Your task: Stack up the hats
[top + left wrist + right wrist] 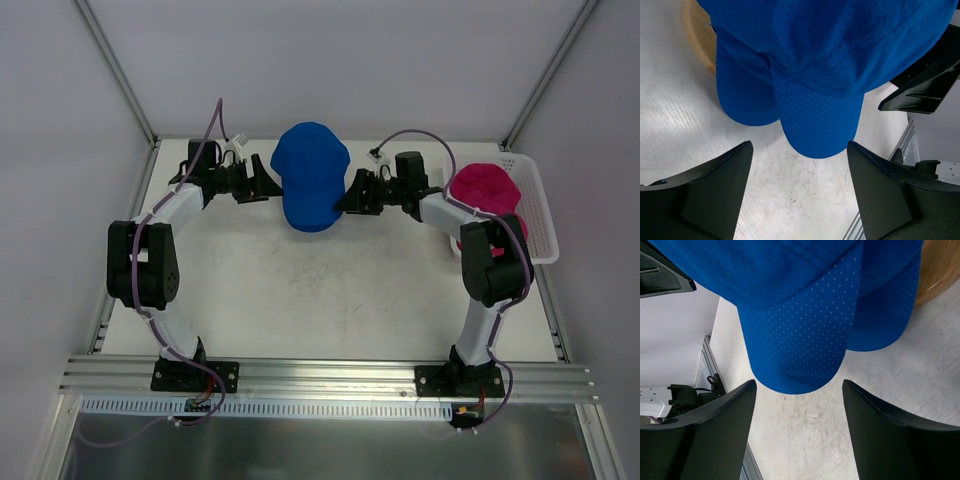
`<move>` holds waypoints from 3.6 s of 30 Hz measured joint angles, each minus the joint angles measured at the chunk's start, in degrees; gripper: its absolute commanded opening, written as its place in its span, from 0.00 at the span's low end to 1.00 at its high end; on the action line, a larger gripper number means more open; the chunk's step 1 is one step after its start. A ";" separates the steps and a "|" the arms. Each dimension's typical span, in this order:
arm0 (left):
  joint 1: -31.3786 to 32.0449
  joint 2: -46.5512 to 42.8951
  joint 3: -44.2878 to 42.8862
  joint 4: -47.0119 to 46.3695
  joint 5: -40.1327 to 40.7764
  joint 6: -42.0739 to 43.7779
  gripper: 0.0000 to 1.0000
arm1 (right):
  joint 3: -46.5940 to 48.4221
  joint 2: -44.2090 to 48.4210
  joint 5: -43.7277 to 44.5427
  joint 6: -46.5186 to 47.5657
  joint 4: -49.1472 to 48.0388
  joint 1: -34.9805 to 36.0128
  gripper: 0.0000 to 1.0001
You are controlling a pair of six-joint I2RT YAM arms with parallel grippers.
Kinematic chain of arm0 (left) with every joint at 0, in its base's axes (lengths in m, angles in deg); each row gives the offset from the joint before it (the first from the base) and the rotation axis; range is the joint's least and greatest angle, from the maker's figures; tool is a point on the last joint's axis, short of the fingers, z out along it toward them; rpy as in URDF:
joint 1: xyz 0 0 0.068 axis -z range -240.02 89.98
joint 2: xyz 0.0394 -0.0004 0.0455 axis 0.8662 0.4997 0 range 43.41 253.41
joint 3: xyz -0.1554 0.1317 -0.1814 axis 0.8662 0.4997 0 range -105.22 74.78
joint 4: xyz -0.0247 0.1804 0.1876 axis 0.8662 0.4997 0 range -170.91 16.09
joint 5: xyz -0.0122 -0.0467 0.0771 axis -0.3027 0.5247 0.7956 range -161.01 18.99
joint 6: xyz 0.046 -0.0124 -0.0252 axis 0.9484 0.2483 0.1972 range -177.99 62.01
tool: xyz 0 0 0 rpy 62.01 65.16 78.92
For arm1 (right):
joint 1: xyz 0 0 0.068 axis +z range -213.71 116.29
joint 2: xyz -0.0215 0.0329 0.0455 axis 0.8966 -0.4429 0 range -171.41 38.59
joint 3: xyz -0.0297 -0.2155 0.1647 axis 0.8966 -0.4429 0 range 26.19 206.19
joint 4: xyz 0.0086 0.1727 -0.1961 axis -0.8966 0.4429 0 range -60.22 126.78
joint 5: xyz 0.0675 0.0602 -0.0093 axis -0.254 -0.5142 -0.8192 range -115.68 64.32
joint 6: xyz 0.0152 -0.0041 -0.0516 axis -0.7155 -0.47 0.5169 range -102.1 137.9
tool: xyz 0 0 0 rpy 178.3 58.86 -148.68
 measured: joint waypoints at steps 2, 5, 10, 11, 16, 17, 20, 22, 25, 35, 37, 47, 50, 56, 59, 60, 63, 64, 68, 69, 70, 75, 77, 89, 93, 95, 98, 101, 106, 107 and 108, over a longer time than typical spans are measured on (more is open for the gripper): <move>0.02 0.28 -0.39 -0.22 0.04 -0.02 0.77 | 0.20 -0.07 -0.02 -0.11 -0.46 -0.22 0.75; 0.09 0.55 -0.68 -0.55 0.17 -0.02 0.78 | 1.70 -0.50 -0.37 -0.13 -0.98 -0.55 0.78; 0.50 2.45 -2.36 -1.27 0.52 -0.02 0.79 | 4.72 -2.21 -0.83 -0.35 -2.51 -0.70 0.75; 0.68 2.95 -2.60 -1.40 0.52 -0.04 0.79 | 5.14 -2.71 -0.98 -0.48 -2.97 -0.72 0.72; 2.25 4.55 -2.78 -2.01 1.25 -0.31 0.77 | 5.81 -5.14 -0.96 -1.84 -3.89 -0.74 0.41; 2.47 4.79 -2.78 -2.36 1.68 -0.46 0.76 | 5.81 -5.60 -0.96 -2.19 -4.00 -0.74 0.37; 3.17 5.22 -2.78 -3.30 2.08 -1.11 0.71 | 5.81 -7.04 -0.90 -3.13 -4.31 -0.72 0.24; 3.48 5.53 -2.86 -3.98 2.14 -1.62 0.69 | 5.81 -7.78 -0.83 -3.78 -4.39 -0.68 0.18; 3.50 6.51 -3.06 -4.85 2.64 -2.38 0.63 | 5.79 -8.28 -0.59 -4.35 -4.46 -0.61 0.15; 4.61 10.43 -3.21 -5.99 4.24 -3.45 0.49 | 5.51 -8.31 0.35 -4.57 -4.87 -0.57 0.22; 5.07 10.80 -3.41 -6.05 4.70 -3.48 0.49 | 5.49 -8.31 0.50 -4.57 -4.90 -0.59 0.31; 5.73 11.15 -3.67 -6.08 6.38 -3.45 0.50 | 5.55 -9.64 1.18 -4.44 -5.84 -0.55 0.29; 5.73 11.26 -3.67 -6.08 7.23 -3.48 0.51 | 6.08 -11.32 2.32 -4.39 -5.07 -0.48 0.29; 5.73 11.30 -3.67 -6.05 9.75 -3.45 0.61 | 6.82 -13.20 4.26 -4.37 -2.05 -0.42 0.30; 5.73 11.30 -3.67 -6.01 10.49 -3.41 0.70 | 6.82 -13.18 4.28 -4.35 -1.95 -0.37 0.33; 5.70 11.17 -3.58 -6.01 10.67 -3.37 0.72 | 6.82 -13.09 4.28 -4.28 -1.81 -0.37 0.39; 5.60 9.51 -1.92 -5.88 10.69 -3.19 0.79 | 6.32 -11.54 4.28 -3.30 -0.44 -0.44 0.65; 5.49 8.31 -0.83 -5.60 10.60 -3.19 0.80 | 5.84 -10.03 4.31 -2.64 0.79 -0.59 0.71; 4.13 1.29 4.33 -4.17 9.92 -1.90 0.84 | 5.09 -2.45 4.20 2.71 7.43 -1.40 0.95; 3.74 -0.61 5.46 -3.65 9.79 -1.20 0.86 | 5.16 1.44 4.17 4.81 9.51 -2.16 1.00; 3.21 -2.95 6.93 -2.93 9.53 -0.04 0.93 | 5.22 3.87 4.13 6.62 11.39 -2.71 0.99; 1.49 -15.28 12.52 1.38 10.93 8.15 0.99 | 9.25 16.11 4.31 17.53 24.65 -8.57 0.99; 1.53 -19.04 13.11 3.48 12.68 11.41 0.99 | 12.39 18.58 5.64 21.99 30.58 -12.15 1.00; 1.57 -32.17 16.13 9.49 17.16 19.04 0.99 | 19.69 15.74 21.59 43.58 58.03 -36.28 0.90; 1.57 -32.22 16.94 9.88 17.97 19.32 0.99 | 19.30 13.27 23.89 45.31 62.71 -37.57 0.90; 1.57 -32.20 17.27 10.05 18.40 19.37 0.99 | 18.58 13.29 24.68 45.55 64.00 -37.55 0.88; 1.57 -32.13 17.33 10.05 18.53 19.39 0.99 | 16.92 13.31 25.83 45.72 64.50 -37.42 0.84; 1.57 -31.93 17.31 10.05 18.49 19.39 0.99 | 13.97 13.25 26.23 45.64 64.48 -37.40 0.81; 1.57 -31.12 16.92 10.08 18.45 19.39 0.99 | 12.44 12.17 25.99 45.18 64.08 -37.31 0.61; 1.57 -30.95 16.74 10.08 18.43 19.39 0.99 | 12.31 11.89 25.92 45.07 63.60 -37.29 0.53; 1.57 -30.84 16.52 10.08 18.40 19.41 0.99 | 12.00 11.74 25.79 44.89 62.97 -37.27 0.39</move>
